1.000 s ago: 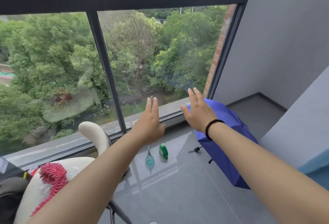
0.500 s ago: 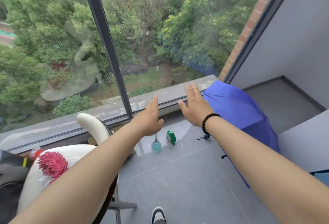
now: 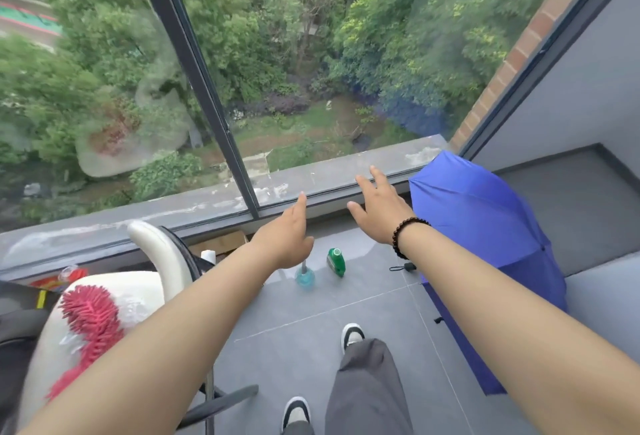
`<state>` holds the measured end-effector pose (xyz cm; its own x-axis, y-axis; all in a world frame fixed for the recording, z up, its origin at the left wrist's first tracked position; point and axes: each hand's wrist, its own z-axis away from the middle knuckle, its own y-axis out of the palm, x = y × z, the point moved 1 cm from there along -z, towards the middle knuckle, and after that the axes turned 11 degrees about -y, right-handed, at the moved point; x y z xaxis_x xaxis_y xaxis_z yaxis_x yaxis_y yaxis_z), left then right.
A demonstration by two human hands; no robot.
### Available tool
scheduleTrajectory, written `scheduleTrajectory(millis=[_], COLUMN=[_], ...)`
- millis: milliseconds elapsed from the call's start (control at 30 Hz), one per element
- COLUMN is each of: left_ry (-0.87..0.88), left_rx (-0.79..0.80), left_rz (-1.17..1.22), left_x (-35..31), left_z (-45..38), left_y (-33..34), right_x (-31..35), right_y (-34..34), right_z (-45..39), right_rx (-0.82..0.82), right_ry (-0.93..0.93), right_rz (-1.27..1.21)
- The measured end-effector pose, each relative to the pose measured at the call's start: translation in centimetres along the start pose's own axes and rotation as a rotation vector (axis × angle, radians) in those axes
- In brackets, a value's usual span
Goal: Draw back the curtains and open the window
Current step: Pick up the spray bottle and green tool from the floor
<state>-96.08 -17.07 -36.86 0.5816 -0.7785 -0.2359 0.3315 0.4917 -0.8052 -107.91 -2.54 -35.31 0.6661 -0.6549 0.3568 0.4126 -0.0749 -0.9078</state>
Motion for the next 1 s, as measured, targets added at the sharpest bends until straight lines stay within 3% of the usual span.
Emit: scheduleTrajectory(millis=[300,467,700,1000], left_ry=[-0.158,-0.159,-0.191,-0.252], left_rx=[0.068,0.049,-0.138,-0.115], left_rz=[0.068,0.112,0.236,0.324], left_x=[-3.0,-4.4,-4.5,-0.9], left_z=[-7.2,-10.9,-17.1,-25.9], left_y=[2.3,4.5,9.3,19.1], right_x=[-8.1,-12.0,-17.0,-20.1], right_y=[1.2,3.7,10.1,21.7], right_z=[-6.9,-10.0,-13.9,-18.5], right_rx=[0.165,0.222,0.249,0.352], right_ry=[-0.065,-0.077,-0.043,0.006], right_rz=[-0.017,-0.026,-0.072,-0.114])
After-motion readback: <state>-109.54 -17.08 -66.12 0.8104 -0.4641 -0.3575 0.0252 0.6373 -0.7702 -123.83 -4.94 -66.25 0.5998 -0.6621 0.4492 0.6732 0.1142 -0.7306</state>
